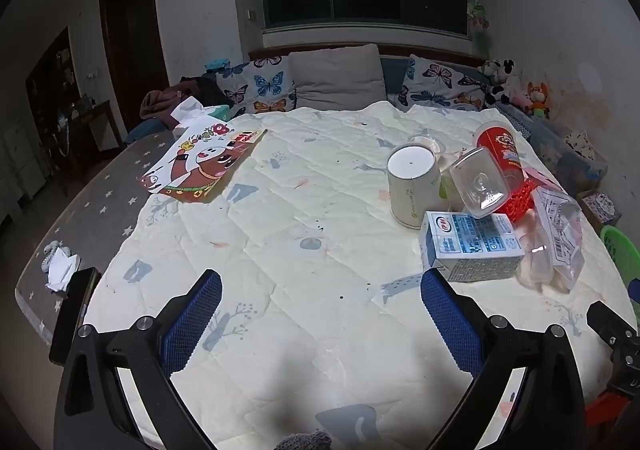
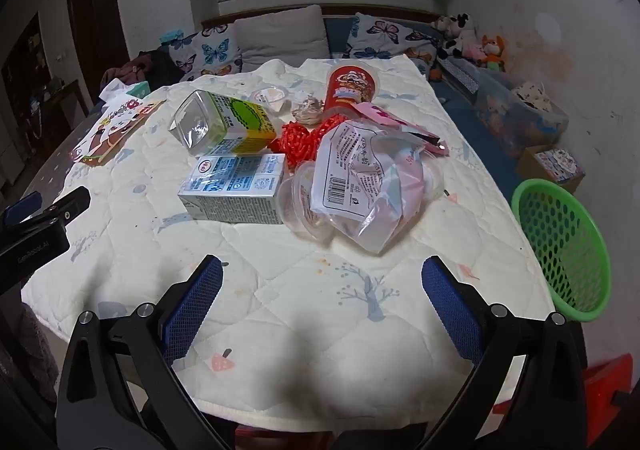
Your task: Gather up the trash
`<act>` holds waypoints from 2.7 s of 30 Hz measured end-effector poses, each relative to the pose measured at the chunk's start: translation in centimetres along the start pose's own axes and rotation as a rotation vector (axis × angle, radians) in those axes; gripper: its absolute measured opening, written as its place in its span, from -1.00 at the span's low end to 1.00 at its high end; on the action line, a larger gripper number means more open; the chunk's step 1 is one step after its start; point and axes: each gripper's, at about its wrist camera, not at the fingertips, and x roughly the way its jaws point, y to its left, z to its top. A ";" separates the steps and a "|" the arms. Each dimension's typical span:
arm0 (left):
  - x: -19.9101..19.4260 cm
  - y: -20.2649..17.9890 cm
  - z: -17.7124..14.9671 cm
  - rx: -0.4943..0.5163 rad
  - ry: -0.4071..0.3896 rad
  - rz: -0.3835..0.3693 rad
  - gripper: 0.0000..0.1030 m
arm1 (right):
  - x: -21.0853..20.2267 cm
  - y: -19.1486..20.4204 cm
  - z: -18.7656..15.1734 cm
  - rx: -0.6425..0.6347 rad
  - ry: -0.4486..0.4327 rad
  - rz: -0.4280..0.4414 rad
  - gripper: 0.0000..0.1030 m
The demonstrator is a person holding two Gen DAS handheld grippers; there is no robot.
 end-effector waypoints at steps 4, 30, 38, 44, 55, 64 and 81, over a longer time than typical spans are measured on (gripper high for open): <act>0.0 0.0 0.0 -0.003 -0.004 -0.003 0.87 | -0.1 0.0 0.0 0.001 -0.003 0.000 0.92; -0.5 0.1 0.2 -0.006 -0.007 -0.001 0.87 | -0.3 0.0 -0.2 0.010 -0.005 0.003 0.92; -0.5 -0.3 0.1 0.001 -0.008 -0.001 0.87 | -0.1 0.1 -0.2 0.014 -0.004 0.009 0.92; -0.3 -0.4 0.0 -0.001 -0.005 0.000 0.87 | 0.0 0.1 -0.1 0.010 0.000 0.010 0.92; 0.0 -0.4 -0.1 -0.003 -0.001 -0.001 0.87 | 0.3 0.1 -0.1 0.005 0.004 0.004 0.92; 0.2 -0.3 0.2 0.004 -0.003 -0.002 0.87 | 0.3 0.1 -0.1 0.008 0.005 0.007 0.92; 0.2 -1.1 0.6 0.021 -0.002 -0.009 0.87 | 0.4 -0.8 0.4 0.014 0.000 -0.004 0.92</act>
